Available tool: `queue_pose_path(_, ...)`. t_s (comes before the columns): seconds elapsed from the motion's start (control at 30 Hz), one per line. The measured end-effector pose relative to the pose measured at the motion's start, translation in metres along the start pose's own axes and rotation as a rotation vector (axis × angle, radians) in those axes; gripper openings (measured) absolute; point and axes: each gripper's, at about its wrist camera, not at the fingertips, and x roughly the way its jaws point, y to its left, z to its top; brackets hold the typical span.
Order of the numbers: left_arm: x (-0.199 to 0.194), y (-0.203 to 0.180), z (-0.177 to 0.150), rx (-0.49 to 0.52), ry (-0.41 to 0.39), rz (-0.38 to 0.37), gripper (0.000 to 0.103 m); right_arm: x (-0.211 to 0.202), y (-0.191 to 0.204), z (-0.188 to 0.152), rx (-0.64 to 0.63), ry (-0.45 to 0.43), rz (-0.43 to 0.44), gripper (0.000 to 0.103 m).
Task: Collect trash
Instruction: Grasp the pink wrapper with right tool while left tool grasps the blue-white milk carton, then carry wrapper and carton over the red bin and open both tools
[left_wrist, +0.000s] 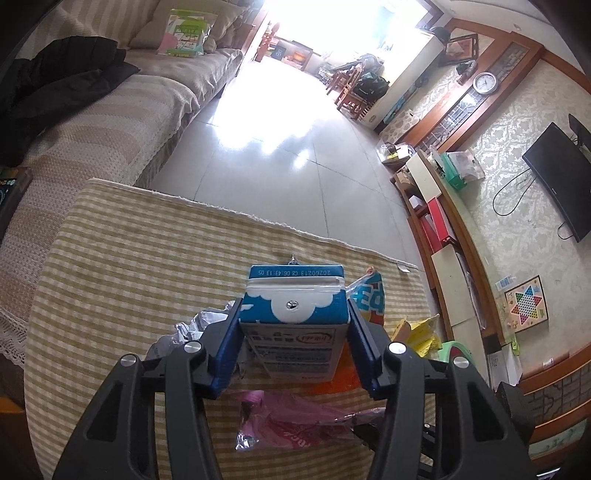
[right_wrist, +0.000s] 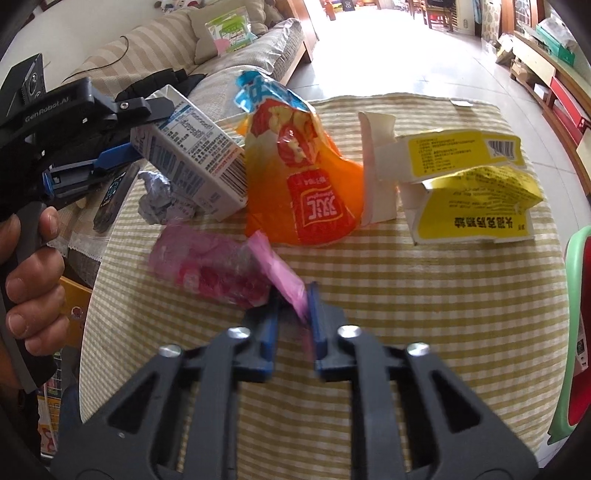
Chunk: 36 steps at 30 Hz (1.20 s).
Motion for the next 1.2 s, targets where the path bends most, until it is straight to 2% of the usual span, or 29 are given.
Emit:
queue_pose_path(0.2, -0.016, -0.006, 0.0, 0.028, -0.038, -0.003, 0.049, -0.017, 0.007, -0.003, -0.012, -0.039, 0.003, 0.01)
queue_pose_path(0.77, -0.089, -0.045, -0.006, 0.135, -0.155, 0.025, 0.049, -0.094, 0.009, -0.014, -0.033, -0.151, 0.002, 0.009)
queue_pose_path(0.97, -0.111, -0.061, -0.015, 0.156, -0.179, 0.03, 0.049, -0.119, -0.005, -0.03, -0.015, -0.182, -0.017, 0.009)
queue_pose_path(1.2, -0.117, -0.096, -0.029, 0.201, -0.179, 0.02, 0.049, -0.154, -0.043, -0.045, 0.056, -0.24, -0.054, 0.009)
